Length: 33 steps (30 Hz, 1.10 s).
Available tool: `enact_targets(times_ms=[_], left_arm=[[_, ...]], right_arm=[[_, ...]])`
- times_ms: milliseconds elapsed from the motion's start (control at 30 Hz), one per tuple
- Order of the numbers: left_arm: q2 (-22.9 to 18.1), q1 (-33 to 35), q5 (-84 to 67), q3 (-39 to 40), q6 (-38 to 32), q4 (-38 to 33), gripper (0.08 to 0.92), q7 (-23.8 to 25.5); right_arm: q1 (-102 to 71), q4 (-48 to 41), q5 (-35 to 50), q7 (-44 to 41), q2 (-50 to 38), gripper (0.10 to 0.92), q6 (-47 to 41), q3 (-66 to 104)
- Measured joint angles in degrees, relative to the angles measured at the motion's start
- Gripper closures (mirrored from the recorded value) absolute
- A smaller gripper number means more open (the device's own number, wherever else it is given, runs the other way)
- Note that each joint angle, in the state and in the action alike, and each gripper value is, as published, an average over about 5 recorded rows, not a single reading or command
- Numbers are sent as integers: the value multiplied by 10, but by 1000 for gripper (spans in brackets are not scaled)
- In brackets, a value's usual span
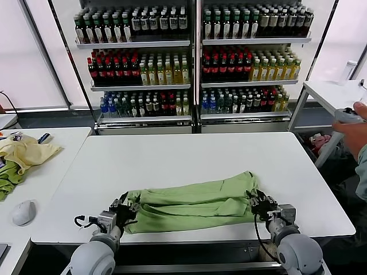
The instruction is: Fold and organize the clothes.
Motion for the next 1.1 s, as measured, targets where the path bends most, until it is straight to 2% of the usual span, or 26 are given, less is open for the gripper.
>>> enact_targets(times_ms=[200,300,533,633,1100], left_arm=[[-38,7,19,-3,-9,16,276,-24],[-58,5,24,-6,-14,29,207,-33],[-99,8,31,-10,-17,49,179,-43],[-109,13,34,-9,-19,51,216,-43],[-123,25,16,-19,-22,62,614,-33]], right_arm=[[-12,11,-6,2,6,250,1,3],[-18,14,-9,2,9,210,1,6],[-24,21,-11,2,10,203,2,13],[-25,22,-12,2,10,203,2,15],[-20,21,-21,2,19,203,5,10]])
